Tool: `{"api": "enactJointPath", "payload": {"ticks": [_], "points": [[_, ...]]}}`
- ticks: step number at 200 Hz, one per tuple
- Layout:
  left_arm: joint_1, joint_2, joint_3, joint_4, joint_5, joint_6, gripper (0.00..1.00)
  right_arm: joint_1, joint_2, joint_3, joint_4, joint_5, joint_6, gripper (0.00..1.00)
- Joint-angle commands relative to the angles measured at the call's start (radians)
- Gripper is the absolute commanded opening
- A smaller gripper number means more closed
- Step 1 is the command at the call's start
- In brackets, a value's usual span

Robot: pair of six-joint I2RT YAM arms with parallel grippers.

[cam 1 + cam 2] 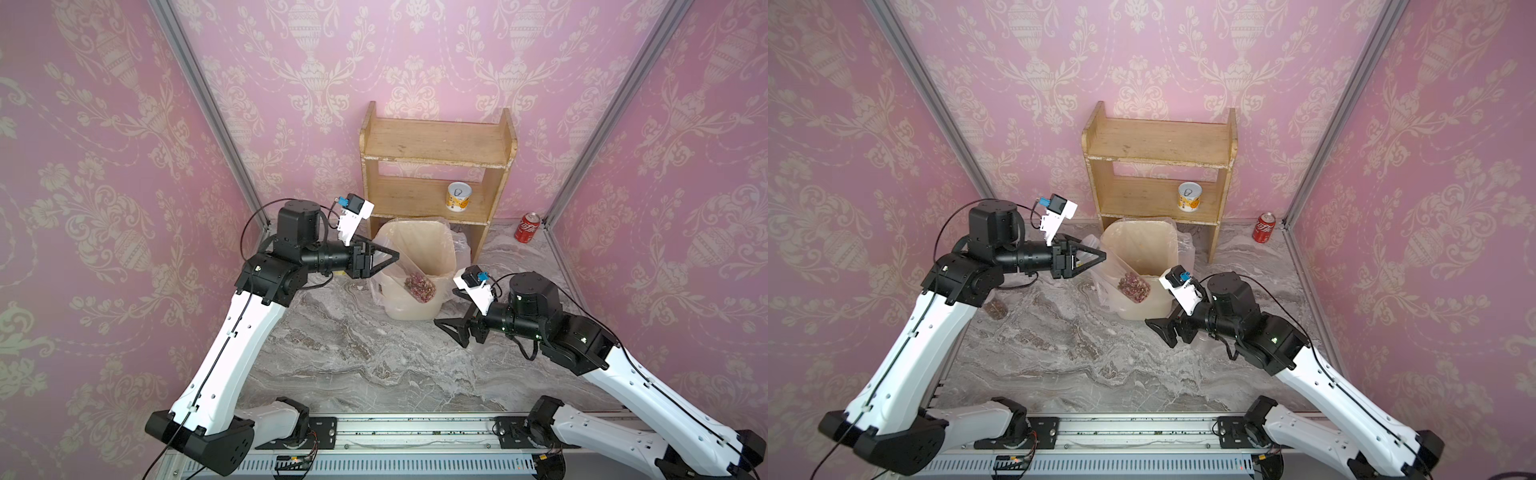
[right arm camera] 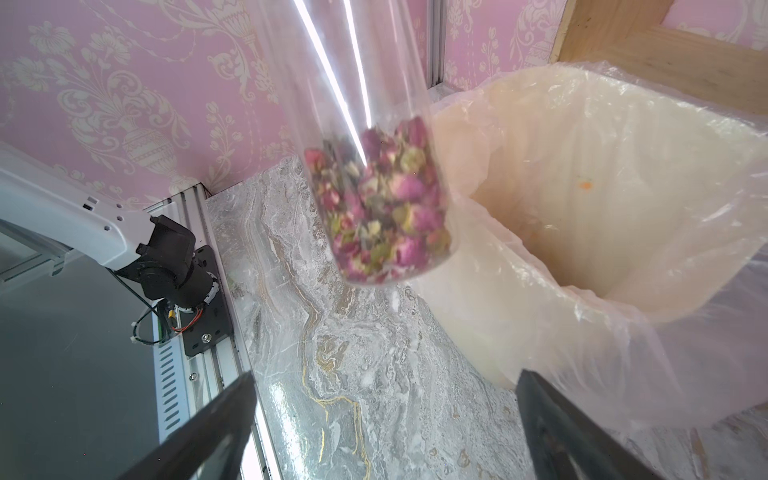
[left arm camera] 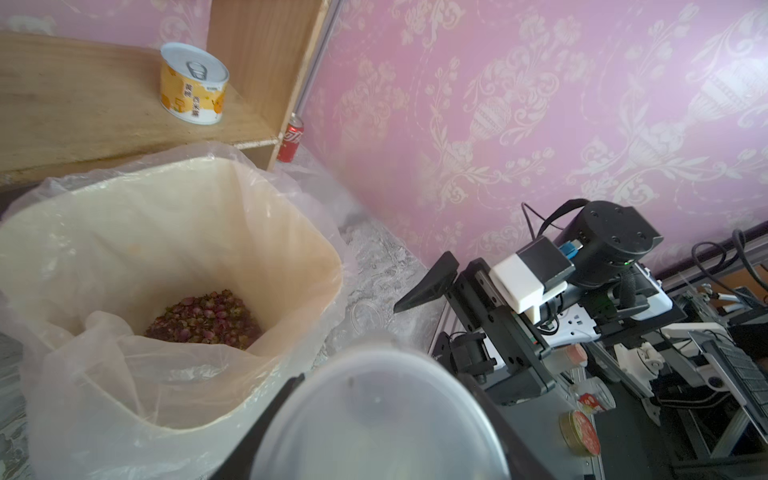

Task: Empty the moldy dried flower tea in the jars
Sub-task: Pick up the jar from the center of the board.

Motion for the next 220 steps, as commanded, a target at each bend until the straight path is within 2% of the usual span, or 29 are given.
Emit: {"api": "enactJointPath", "payload": {"ticks": [1,28,63,125,204,220], "points": [[-0.052,0.028,0.018,-0.066,-0.043,0.081,0.00,0.012,-0.026,-0.037,0.054,0.004,-0.025,1.00],[-0.104,0.049,-0.011,-0.041,-0.065,0.095,0.02,0.013,-0.020,-0.080,0.100,0.017,-0.003,0.99],[-0.117,0.044,-0.091,0.077,-0.005,0.031,0.03,0.022,0.009,-0.144,0.209,0.020,0.034,0.97],[-0.137,0.059,-0.155,0.158,-0.010,-0.010,0.03,0.045,0.089,-0.160,0.275,0.040,0.036,0.95],[-0.143,0.067,-0.189,0.237,0.031,-0.052,0.03,0.051,0.147,-0.157,0.312,0.045,0.014,0.84],[-0.143,0.070,-0.192,0.237,0.031,-0.052,0.05,0.051,0.153,-0.155,0.314,0.043,0.014,0.78]]}}
